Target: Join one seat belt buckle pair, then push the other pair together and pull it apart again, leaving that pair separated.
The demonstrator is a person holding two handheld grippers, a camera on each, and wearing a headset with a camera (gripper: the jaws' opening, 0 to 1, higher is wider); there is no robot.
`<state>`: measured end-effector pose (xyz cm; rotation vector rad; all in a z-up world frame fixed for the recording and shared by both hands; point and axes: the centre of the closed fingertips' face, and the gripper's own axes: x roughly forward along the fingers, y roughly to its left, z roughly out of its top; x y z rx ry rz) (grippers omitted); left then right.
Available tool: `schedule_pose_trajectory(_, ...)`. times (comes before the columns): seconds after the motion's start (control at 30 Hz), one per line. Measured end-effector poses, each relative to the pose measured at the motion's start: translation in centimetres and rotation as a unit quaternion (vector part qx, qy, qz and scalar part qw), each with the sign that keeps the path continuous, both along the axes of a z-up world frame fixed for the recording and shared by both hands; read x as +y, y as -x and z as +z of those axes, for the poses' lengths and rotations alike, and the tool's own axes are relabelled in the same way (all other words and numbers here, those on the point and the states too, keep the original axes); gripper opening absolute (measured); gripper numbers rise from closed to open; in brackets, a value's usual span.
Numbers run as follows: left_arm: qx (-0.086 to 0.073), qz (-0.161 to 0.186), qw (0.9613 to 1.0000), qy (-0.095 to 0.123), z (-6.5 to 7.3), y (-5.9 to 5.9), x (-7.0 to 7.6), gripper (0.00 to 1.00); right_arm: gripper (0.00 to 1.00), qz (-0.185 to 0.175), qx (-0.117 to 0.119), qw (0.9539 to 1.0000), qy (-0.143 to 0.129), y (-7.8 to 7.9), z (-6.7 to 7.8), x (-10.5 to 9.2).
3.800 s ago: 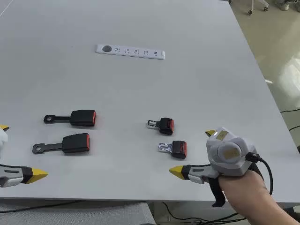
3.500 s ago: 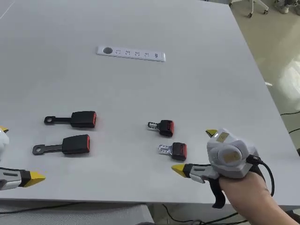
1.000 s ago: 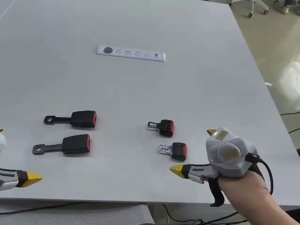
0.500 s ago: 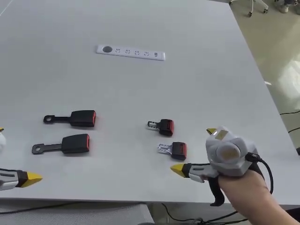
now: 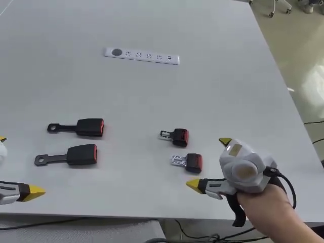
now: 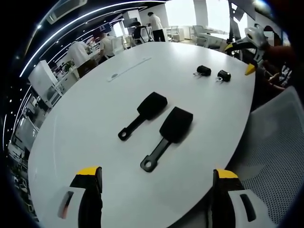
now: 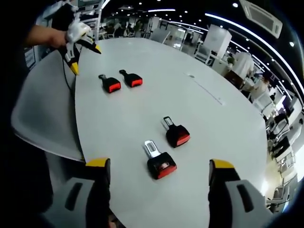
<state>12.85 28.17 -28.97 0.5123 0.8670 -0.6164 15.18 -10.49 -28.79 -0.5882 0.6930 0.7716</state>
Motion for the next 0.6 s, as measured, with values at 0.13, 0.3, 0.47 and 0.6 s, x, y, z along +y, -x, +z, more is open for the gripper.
schedule_pose_trajectory(0.13, 0.000, -0.008, 1.0000, -0.001, 0.0, -0.1, -0.1, 0.98, 0.84, 0.012, -0.003, 0.9999, 0.003, -0.1, 0.1, 0.2)
schedule_pose_trajectory(0.3, 0.008, -0.030, 0.9995, -0.005, -0.1, -0.1, -0.6, 0.91, 0.83, 0.023, -0.002, 0.9997, 0.012, -0.4, -0.1, 0.2)
schedule_pose_trajectory(0.47, 0.012, -0.047, 0.9987, -0.014, -0.4, -0.6, -0.9, 0.89, 0.73, 0.024, 0.022, 0.9994, 0.008, -0.4, -0.6, -0.1)
schedule_pose_trajectory(0.6, 0.008, -0.069, 0.9975, -0.016, -0.6, -1.1, -1.3, 0.87, 0.72, 0.036, 0.020, 0.9990, 0.013, -0.6, -0.7, -0.1)
